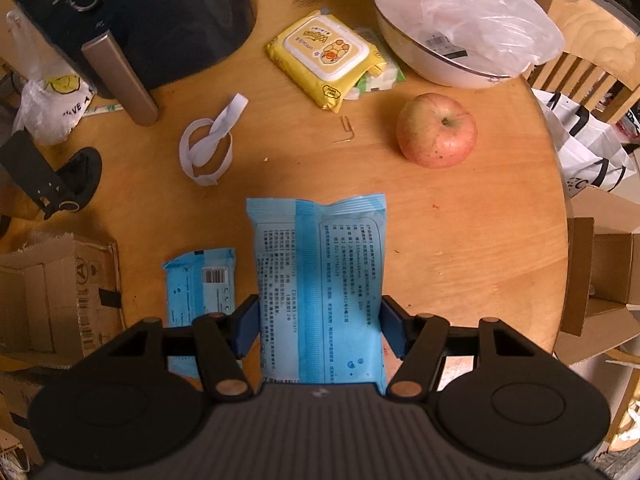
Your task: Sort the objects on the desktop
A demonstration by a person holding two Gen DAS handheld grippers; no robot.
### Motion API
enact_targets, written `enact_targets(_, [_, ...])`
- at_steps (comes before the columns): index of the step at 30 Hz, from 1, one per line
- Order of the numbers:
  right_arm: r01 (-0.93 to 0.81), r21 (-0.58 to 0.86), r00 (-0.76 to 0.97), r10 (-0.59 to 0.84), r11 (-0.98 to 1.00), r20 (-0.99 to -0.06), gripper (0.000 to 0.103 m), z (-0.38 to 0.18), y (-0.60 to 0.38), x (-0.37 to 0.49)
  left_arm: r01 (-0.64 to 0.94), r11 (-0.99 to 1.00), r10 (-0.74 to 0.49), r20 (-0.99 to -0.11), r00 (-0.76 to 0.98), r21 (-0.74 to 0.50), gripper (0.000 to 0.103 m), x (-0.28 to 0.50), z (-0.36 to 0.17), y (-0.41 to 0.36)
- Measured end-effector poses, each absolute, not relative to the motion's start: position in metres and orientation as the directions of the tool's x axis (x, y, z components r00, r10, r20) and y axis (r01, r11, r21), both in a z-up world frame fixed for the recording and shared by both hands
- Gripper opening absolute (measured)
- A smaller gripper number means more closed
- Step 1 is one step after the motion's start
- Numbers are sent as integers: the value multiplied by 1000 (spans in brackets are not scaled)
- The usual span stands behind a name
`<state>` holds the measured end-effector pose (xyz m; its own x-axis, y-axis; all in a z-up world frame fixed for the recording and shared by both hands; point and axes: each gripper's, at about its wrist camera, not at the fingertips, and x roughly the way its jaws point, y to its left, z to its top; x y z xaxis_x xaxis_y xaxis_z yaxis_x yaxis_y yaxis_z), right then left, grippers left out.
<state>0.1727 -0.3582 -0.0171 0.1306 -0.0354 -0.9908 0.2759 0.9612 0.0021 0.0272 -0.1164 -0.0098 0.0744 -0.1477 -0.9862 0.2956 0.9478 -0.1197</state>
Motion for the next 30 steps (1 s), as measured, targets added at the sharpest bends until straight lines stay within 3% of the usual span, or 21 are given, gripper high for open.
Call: enact_targets(30, [232, -12, 117, -40, 973, -992, 62, 11, -338, 165, 269, 953, -171, -981, 94, -140, 103, 20, 40, -97])
